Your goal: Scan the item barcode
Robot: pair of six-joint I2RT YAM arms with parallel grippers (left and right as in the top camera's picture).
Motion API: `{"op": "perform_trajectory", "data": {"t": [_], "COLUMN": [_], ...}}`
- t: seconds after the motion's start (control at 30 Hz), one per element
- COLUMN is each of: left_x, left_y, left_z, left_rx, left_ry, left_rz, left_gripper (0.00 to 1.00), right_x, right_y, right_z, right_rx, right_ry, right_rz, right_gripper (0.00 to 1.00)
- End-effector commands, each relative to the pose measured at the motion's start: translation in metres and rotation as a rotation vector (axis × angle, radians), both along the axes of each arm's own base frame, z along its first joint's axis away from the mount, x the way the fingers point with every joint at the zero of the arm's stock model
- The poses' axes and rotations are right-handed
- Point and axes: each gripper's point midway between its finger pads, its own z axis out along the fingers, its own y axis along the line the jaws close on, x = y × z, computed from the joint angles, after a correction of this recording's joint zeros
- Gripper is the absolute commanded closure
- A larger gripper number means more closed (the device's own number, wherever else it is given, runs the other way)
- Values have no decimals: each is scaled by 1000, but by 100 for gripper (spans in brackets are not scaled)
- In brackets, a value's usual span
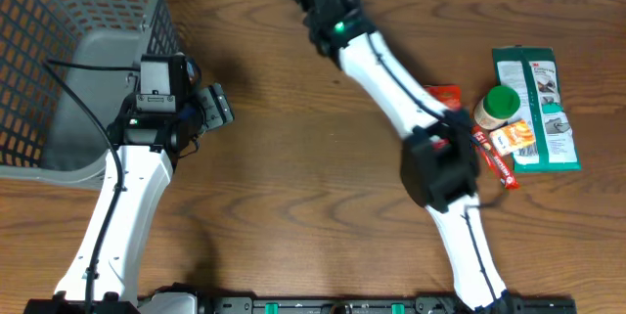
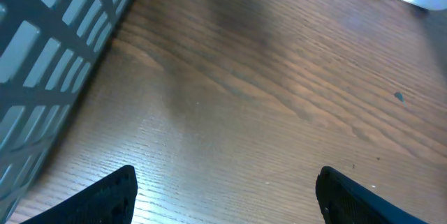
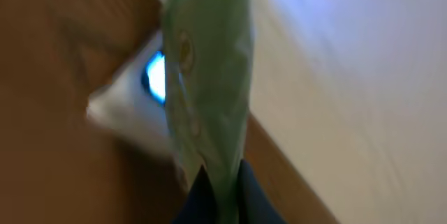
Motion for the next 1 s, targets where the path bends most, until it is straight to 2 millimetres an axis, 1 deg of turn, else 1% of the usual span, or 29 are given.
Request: {"op": "perform_trajectory", "data": {"t": [0.0, 0.07, 0.1, 0.17, 0.2, 0.23, 0.27, 0.3, 0.33, 0.47, 0.53, 0.6, 0.63, 0.67, 0.7, 0.73, 0.77, 0.8, 0.83, 0.87, 0.9, 0.97], "left_x": [-1, -1, -1, -1, -1, -1, -1, -1, -1, -1, -1, -1, -1, -1, -1, -1, -1, -1, -1, -1, -1, -1], "left_y": [3, 3, 3, 3, 3, 3, 3, 3, 3, 3, 3, 3, 3, 3, 3, 3, 3, 3, 3, 3, 3, 3], "left_z": [0, 0, 0, 0, 0, 0, 0, 0, 0, 0, 0, 0, 0, 0, 0, 0, 0, 0, 0, 0, 0, 0], "left_rx": [16, 16, 16, 16, 16, 16, 16, 16, 16, 16, 16, 16, 16, 16, 16, 16, 16, 16, 16, 16, 16, 16], "left_ry": [-1, 0, -1, -1, 0, -1, -1, 0, -1, -1, -1, -1, -1, -1, -1, -1, 0, -1, -1, -1, -1, -1], "left_rz": [2, 2, 2, 2, 2, 2, 2, 2, 2, 2, 2, 2, 2, 2, 2, 2, 2, 2, 2, 2, 2, 2], "left_gripper": [17, 18, 18, 18, 18, 18, 18, 18, 18, 18, 17, 17, 18, 18, 18, 18, 18, 18, 18, 18, 18, 17], "right_x": [-44, -81, -102, -131, -148, -156, -160, -162, -163, -168, -171, -175, -176, -178, -179, -179, -176, -172, -171, -167, -165, -156], "right_y": [-33, -57, -68, -86, -102, -114, -127, -143, -153, -203, -218, -229, -232, -236, -238, -239, -239, -238, -237, -233, -231, -230], "right_z": [102, 95, 84, 63, 47, 36, 26, 13, 4, -48, -70, -83, -88, -93, -95, -96, -94, -90, -87, -80, -74, -56], "right_rx": [261, 287, 310, 338, 352, 355, 358, 358, 357, 351, 354, 356, 357, 359, 358, 359, 363, 368, 372, 386, 395, 412], "right_ry": [-51, 109, 219, 399, 518, 579, 611, 637, 652, 698, 714, 725, 728, 731, 734, 735, 725, 717, 716, 717, 715, 682], "right_rz": [-164, -217, -245, -296, -346, -386, -440, -503, -538, -703, -743, -770, -779, -788, -794, -797, -790, -775, -761, -733, -720, -709], "right_gripper": [99, 99, 99, 99, 99, 99, 99, 99, 99, 99, 99, 98, 94, 73, 64, 58, 50, 45, 37, 16, 2, 1]}}
